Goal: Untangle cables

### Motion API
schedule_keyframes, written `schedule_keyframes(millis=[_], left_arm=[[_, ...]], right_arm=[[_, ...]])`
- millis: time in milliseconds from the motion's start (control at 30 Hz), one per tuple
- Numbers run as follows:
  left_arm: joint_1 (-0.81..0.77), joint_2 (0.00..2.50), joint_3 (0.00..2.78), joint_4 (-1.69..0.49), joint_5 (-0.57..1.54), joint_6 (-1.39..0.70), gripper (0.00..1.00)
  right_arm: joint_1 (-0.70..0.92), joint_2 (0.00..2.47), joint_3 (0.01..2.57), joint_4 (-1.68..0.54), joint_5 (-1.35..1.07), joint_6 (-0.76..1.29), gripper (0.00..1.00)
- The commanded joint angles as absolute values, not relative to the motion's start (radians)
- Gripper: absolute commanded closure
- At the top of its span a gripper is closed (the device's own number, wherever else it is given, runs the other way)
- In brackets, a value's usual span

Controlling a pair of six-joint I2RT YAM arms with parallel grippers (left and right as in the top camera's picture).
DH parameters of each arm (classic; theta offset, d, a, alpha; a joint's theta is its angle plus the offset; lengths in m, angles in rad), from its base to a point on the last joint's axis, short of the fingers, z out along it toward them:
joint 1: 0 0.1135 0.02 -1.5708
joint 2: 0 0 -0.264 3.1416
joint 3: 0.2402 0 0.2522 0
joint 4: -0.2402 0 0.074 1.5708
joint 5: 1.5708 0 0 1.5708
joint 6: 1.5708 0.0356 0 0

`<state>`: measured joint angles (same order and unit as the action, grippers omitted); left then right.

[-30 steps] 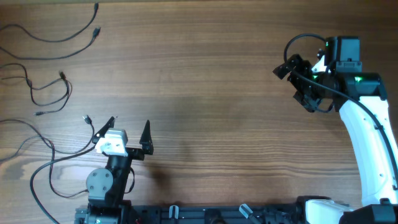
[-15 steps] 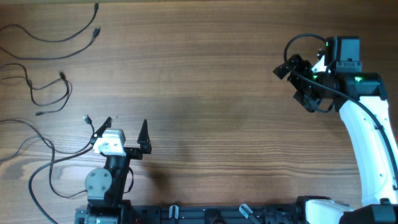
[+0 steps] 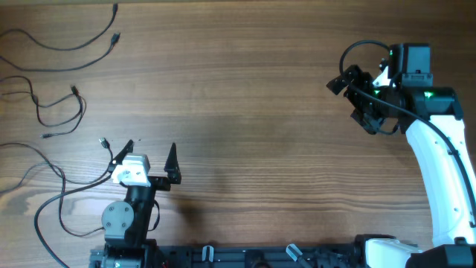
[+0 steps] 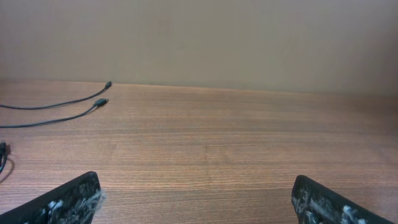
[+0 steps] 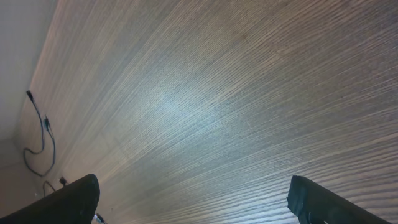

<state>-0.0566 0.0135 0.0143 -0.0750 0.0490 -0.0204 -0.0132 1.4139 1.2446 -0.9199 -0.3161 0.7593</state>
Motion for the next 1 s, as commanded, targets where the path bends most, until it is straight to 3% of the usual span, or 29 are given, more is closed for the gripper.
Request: schedule_keyframes(millis=[0, 133, 367, 467, 733, 967], left_arm=[[-0.049, 0.004, 0.006, -0.076, 0.032, -0.008, 0.0], [-0.049, 0.004, 0.006, -0.076, 0.032, -0.008, 0.0], [-0.049, 0.004, 0.006, -0.076, 0.032, -0.008, 0.0], [-0.049, 0.004, 0.006, -0.076, 0.032, -0.008, 0.0], [-0.049, 0.004, 0.006, -0.076, 0.032, -0.008, 0.0], [-0.049, 0.004, 0.006, -0.076, 0.032, -0.008, 0.0]], right_arm=[[-0.014, 1.404, 1.251, -0.92, -0.306, 0.762, 0.0], [-0.014, 1.404, 1.251, -0.92, -0.302, 0.762, 0.0], [-0.014, 1.372, 1.25, -0.921, -0.021, 0.751, 0.0], [-0.014, 1.3, 1.224, -0.896, 0.016, 0.641, 0.0], [-0.014, 0.768, 0.673, -0.245, -0.046, 0.341, 0.0], [-0.013, 0.322, 0.279, 0.021, -0.045, 0.288, 0.0]])
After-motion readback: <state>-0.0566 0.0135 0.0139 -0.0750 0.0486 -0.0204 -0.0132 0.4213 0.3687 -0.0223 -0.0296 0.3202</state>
